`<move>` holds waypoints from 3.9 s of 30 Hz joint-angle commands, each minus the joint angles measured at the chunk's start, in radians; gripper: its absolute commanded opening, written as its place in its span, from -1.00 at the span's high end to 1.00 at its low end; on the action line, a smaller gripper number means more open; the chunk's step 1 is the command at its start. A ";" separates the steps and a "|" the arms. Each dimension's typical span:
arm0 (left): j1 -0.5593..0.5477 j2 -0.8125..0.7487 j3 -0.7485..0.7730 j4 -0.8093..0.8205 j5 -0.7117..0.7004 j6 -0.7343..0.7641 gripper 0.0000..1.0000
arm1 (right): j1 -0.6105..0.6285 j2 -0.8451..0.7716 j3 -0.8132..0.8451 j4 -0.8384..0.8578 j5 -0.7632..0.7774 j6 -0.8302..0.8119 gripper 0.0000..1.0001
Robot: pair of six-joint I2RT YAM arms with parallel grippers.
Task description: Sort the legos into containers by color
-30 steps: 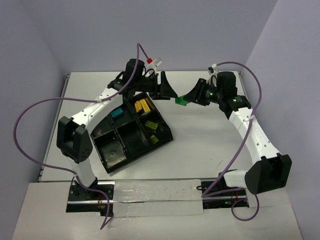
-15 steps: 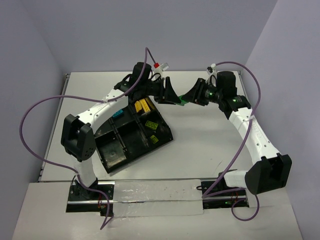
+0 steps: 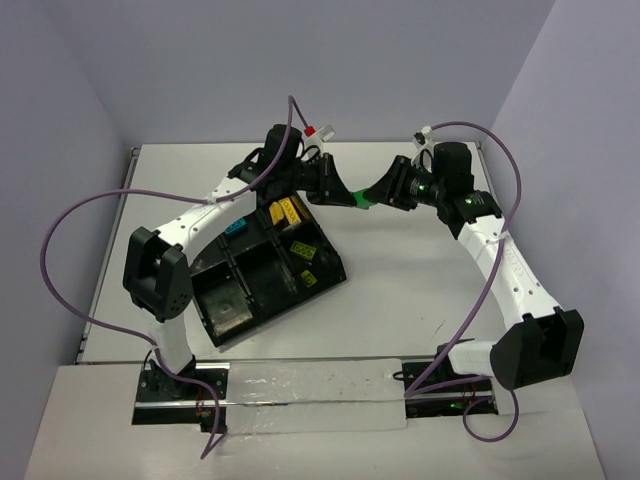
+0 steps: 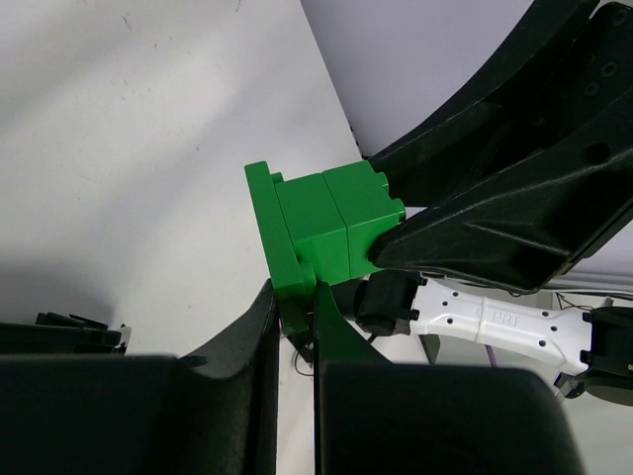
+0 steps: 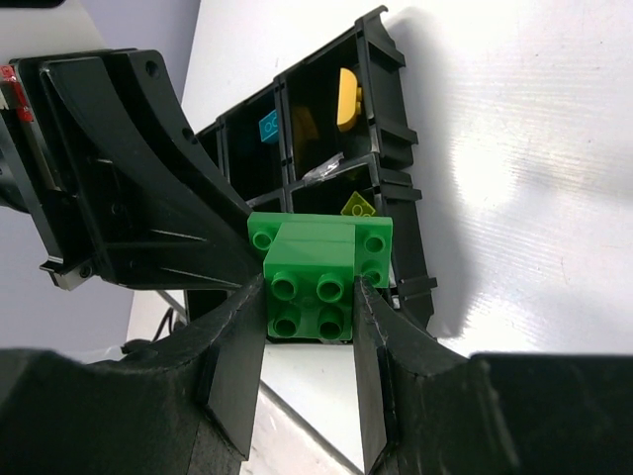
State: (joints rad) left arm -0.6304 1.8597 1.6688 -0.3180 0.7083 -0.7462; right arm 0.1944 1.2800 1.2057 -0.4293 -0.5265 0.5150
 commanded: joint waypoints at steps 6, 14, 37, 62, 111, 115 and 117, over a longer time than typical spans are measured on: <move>0.011 -0.016 0.008 0.035 0.003 0.002 1.00 | -0.028 -0.065 0.067 -0.004 0.035 -0.018 1.00; 0.040 -0.006 -0.010 0.047 0.002 -0.020 1.00 | -0.039 -0.102 0.114 -0.058 0.089 -0.039 1.00; 0.115 -0.330 -0.244 -0.317 -0.328 0.278 1.00 | -0.052 -0.068 0.130 -0.091 0.220 -0.047 1.00; 0.120 -0.539 -0.572 -0.492 -0.549 0.294 -0.27 | -0.050 -0.042 0.109 -0.068 0.177 -0.038 1.00; -0.153 -0.465 -0.399 0.170 -0.326 0.719 -0.63 | 0.000 0.156 0.122 -0.190 -0.397 0.007 1.00; -0.156 -0.442 -0.392 0.177 -0.344 0.733 -0.62 | 0.015 0.159 0.112 -0.182 -0.423 0.011 1.00; -0.157 -0.432 -0.387 0.174 -0.347 0.734 -0.61 | 0.023 0.163 0.109 -0.182 -0.428 0.011 1.00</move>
State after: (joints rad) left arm -0.7799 1.4091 1.2190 -0.1666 0.3710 -0.0525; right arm 0.1964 1.4347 1.3060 -0.6152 -0.9053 0.5335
